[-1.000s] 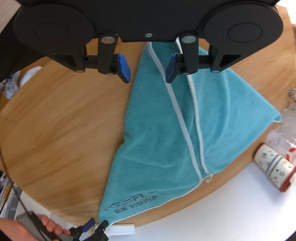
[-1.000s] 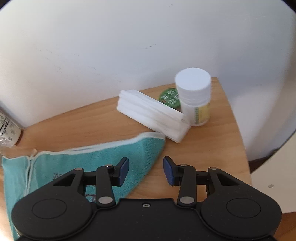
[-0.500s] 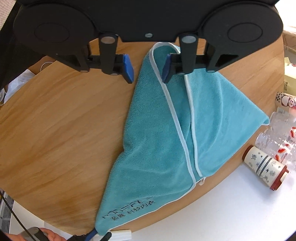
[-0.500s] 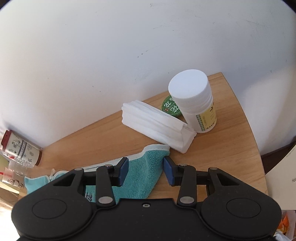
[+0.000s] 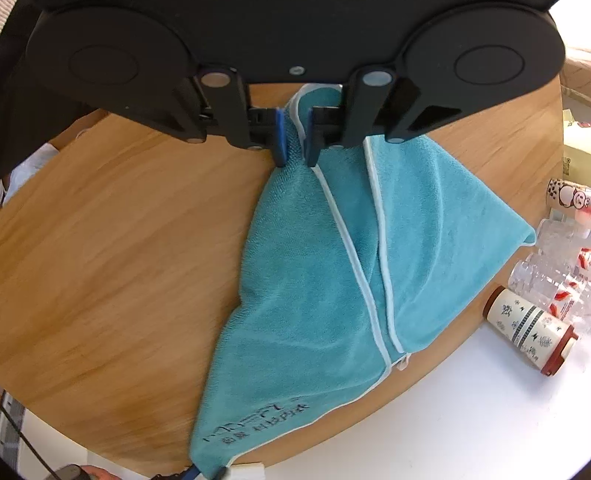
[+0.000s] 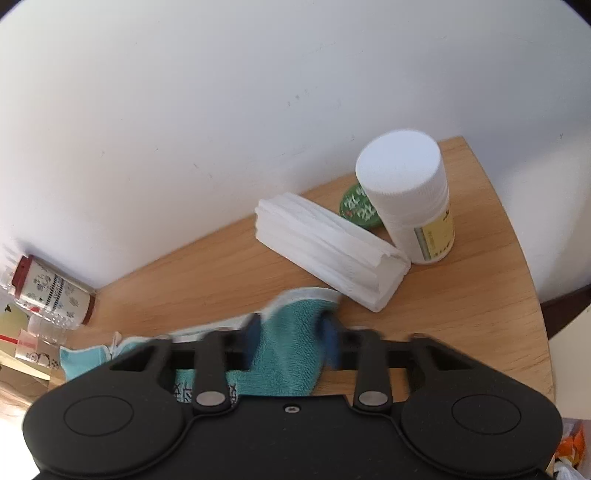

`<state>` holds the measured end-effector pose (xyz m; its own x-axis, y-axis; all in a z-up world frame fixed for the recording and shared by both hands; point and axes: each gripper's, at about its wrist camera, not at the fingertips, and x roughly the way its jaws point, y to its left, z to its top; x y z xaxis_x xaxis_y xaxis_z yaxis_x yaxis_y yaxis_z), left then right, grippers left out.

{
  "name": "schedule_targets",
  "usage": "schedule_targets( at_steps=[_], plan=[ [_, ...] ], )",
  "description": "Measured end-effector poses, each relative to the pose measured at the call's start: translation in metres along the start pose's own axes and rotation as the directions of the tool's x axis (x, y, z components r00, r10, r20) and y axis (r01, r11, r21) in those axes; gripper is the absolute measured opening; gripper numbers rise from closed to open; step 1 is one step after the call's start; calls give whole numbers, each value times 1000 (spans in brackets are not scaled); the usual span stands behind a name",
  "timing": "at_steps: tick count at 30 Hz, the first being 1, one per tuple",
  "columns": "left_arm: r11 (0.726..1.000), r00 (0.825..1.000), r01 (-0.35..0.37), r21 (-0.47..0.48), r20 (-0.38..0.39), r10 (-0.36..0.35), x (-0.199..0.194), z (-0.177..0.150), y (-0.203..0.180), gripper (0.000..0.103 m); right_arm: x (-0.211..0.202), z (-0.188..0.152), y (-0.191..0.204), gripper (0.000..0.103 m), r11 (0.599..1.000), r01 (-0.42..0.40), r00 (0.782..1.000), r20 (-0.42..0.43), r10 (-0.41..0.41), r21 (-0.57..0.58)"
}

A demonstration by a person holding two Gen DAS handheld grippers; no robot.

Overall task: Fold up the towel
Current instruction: 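Close both grippers on the towel corners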

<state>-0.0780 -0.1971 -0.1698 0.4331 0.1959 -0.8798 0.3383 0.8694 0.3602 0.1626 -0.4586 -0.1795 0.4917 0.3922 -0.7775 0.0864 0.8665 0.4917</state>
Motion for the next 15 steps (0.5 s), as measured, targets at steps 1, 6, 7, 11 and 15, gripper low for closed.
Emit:
schedule_targets(
  at_steps=[1, 6, 7, 11, 15],
  plan=[
    [1000, 1000, 12, -10, -6, -12, 0, 1, 2, 8, -1, 0, -2, 10, 1000, -5, 1000, 4, 5, 7],
    [997, 998, 58, -51, -16, -59, 0, 1, 12, 7, -12, 0, 4, 10, 1000, -18, 999, 36, 19, -25],
    [996, 998, 67, -51, -19, -68, 0, 1, 12, 7, -14, 0, 7, 10, 999, -20, 999, 43, 21, -37],
    [988, 991, 124, -94, -32, -127, -2, 3, 16, 5, -33, 2, 17, 10, 997, 6, 996, 84, 1, -77],
    [975, 983, 176, -135, -33, -182, -4, 7, 17, 5, -57, 7, 20, 10, 994, 30, 993, 115, -18, -106]
  ],
)
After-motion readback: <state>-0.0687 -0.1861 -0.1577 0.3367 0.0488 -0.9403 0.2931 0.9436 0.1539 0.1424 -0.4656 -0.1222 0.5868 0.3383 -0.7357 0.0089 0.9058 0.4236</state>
